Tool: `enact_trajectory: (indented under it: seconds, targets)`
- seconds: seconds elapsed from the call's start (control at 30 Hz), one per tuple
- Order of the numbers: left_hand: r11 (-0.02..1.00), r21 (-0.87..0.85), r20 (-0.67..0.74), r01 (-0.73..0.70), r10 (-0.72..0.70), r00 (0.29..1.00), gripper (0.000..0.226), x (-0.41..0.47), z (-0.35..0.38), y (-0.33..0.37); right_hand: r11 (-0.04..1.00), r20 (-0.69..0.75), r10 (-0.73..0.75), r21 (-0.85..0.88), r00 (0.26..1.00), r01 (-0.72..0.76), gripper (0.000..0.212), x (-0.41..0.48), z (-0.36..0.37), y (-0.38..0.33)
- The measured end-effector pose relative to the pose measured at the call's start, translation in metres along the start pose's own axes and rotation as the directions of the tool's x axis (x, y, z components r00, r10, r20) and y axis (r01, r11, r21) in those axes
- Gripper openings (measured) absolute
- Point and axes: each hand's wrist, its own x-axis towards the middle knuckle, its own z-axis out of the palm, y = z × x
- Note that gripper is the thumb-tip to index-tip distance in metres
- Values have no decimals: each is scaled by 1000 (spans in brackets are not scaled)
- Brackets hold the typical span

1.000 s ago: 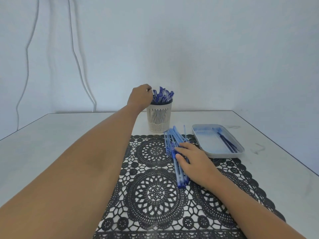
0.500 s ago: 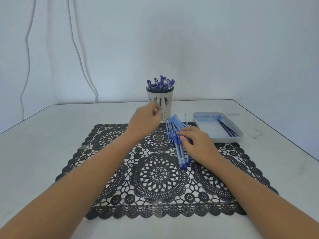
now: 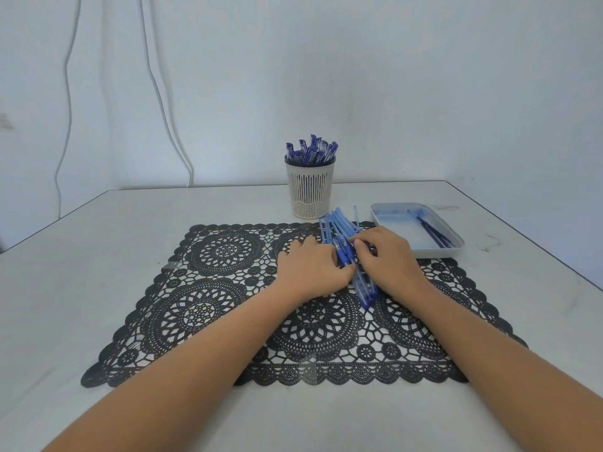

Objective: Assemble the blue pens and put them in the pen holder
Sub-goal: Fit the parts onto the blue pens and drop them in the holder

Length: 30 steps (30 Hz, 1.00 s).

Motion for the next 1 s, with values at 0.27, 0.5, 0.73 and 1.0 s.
enact_trajectory:
  seconds: [0.27,0.5,0.73,1.0]
  targets:
    - [997,51,89,56,-60,994,42,-3,-2,11,1000,-3,7,19,1000,-7,25,-1,-1,-1]
    - [998,22,121,63,-65,991,47,-2,-6,8,999,-1,21,33,1000,-20,25,-2,-2,-2]
    - [995,-21,69,98,-97,993,35,-6,-12,-9,999,17,22,37,1000,-23,26,-3,-3,-4]
    - [995,88,40,36,-40,998,32,-9,-7,-5,1000,17,2,13,1000,-3,26,-2,-2,-3]
